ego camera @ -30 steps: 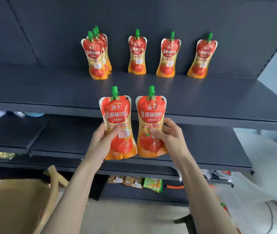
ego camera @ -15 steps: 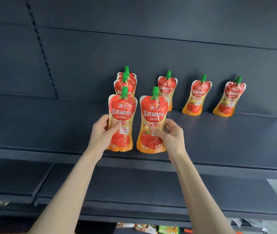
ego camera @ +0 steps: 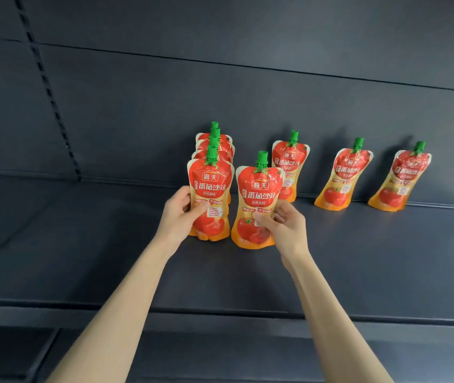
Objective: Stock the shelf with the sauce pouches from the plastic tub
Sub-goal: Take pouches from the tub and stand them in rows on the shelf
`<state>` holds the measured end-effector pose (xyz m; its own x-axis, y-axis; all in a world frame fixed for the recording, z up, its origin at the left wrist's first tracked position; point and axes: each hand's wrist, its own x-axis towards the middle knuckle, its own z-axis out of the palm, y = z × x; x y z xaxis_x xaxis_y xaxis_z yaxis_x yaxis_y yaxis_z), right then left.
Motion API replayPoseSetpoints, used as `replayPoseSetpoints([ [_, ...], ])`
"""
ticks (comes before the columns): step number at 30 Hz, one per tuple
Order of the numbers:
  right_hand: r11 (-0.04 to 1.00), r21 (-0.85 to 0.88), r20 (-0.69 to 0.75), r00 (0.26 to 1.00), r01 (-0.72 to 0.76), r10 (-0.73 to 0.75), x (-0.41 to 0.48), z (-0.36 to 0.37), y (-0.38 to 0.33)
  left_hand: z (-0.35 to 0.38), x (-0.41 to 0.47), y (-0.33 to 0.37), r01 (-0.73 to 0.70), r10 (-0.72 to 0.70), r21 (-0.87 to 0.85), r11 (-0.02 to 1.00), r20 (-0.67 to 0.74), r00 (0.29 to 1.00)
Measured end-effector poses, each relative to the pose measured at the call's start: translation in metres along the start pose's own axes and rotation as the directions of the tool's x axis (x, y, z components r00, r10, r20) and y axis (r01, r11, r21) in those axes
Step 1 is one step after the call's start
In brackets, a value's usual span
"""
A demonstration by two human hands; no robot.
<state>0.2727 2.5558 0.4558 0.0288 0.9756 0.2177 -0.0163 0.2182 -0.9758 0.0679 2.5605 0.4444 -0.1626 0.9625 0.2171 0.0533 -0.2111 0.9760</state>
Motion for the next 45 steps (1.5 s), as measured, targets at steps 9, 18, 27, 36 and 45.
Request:
replayPoseSetpoints([
  [9,0.999,0.038,-0.072,0.997,0.019,-0.016,-0.003,0.006,0.008,0.0,0.016,-0.006,-0.082,0.079,0.069,0.994,0.044,0.996],
  [18,0.998,0.042,0.034,0.999,0.038,-0.04,-0.014,0.04,0.015,-0.019,0.007,-0.014,-0.106,0.104,0.06,0.993,0.043,0.994],
  [27,0.999,0.014,0.021,0.999,0.038,-0.038,-0.015,0.061,0.019,-0.031,0.018,-0.019,-0.132,0.123,0.162,0.978,0.067,0.99],
  [36,1.0,-0.006,0.043,0.999,0.027,-0.027,-0.016,0.066,0.019,-0.037,0.005,-0.014,-0.151,0.156,0.18,0.972,-0.015,0.988],
  [45,0.992,-0.108,0.067,0.996,0.071,-0.064,-0.017,0.079,0.021,-0.023,-0.011,0.008,-0.242,0.243,0.086,0.966,0.009,0.97],
])
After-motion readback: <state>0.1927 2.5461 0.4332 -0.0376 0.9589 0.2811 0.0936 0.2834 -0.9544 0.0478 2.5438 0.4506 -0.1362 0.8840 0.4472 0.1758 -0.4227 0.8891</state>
